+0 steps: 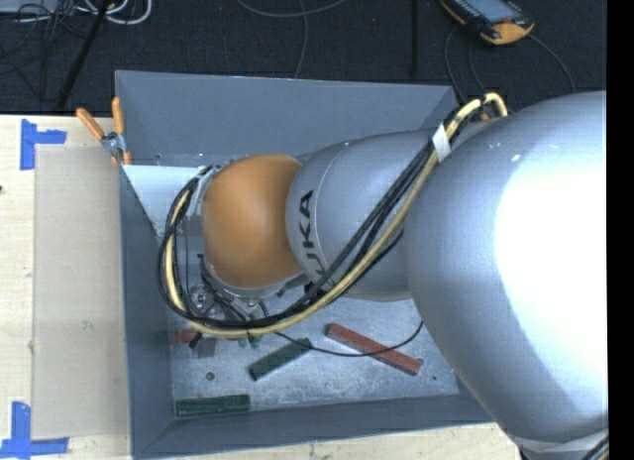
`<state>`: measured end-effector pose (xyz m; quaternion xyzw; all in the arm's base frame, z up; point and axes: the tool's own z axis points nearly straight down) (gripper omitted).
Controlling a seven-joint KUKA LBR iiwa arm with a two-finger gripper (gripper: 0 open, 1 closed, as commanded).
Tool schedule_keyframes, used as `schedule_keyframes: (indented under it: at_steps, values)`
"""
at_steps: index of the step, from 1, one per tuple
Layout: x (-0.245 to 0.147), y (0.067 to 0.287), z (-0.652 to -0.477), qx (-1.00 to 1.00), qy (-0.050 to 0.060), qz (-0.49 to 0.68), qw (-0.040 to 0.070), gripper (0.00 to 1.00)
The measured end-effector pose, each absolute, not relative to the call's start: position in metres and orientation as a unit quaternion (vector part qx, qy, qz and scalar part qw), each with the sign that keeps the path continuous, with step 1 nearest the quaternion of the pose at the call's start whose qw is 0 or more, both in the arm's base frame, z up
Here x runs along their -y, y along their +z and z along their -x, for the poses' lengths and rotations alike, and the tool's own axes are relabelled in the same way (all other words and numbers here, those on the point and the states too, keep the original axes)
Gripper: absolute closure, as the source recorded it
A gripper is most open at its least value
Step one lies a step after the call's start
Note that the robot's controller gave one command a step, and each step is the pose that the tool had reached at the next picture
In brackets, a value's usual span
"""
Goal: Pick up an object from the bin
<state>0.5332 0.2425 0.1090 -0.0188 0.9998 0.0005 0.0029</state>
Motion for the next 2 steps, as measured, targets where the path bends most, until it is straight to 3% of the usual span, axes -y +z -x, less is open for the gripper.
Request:
schedule_keyframes:
  at_steps: [1,2]
  values:
    - [-0.230,0.118,-0.509,-0.997,-0.003,0.083,-0.008,1.00]
    - [-0.229,0.183,-0.528,-1.000,0.000,0.008,0.001,1.00]
